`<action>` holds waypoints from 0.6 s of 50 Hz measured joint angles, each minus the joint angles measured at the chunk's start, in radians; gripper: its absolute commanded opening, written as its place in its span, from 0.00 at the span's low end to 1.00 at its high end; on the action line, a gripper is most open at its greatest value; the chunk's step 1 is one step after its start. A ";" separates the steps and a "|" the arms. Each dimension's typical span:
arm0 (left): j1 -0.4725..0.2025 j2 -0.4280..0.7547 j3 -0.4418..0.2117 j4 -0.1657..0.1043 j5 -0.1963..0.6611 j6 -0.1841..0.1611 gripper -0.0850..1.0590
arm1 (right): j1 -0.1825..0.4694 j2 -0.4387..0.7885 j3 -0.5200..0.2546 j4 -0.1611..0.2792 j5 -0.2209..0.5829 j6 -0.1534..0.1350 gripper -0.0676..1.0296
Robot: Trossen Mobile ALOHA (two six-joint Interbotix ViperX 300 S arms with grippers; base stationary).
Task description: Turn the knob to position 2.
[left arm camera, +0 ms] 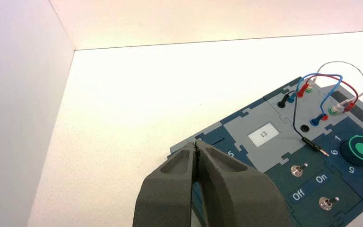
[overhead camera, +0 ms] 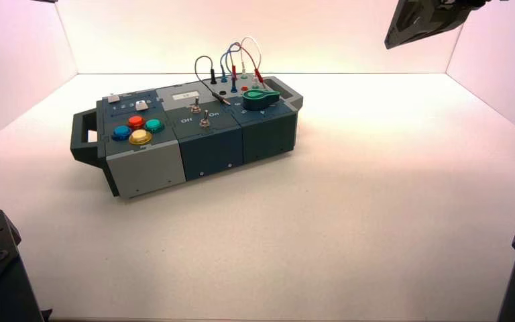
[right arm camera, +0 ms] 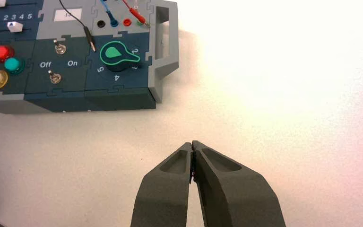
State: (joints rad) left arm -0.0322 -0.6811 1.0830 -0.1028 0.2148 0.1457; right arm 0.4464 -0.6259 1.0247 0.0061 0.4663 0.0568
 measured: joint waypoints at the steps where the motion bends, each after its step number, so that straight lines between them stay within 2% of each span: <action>1: -0.002 -0.002 -0.002 0.000 -0.002 0.000 0.05 | 0.000 0.000 0.000 0.000 -0.002 0.000 0.04; 21: 0.000 -0.002 0.000 0.000 0.005 0.000 0.05 | 0.000 0.000 0.000 0.005 0.006 0.000 0.04; 30: 0.000 0.002 0.002 0.000 0.006 0.000 0.05 | 0.054 0.025 -0.023 0.038 0.003 0.000 0.04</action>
State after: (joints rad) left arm -0.0322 -0.6796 1.0845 -0.1028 0.2209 0.1457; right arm 0.5001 -0.6013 1.0017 0.0445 0.4694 0.0568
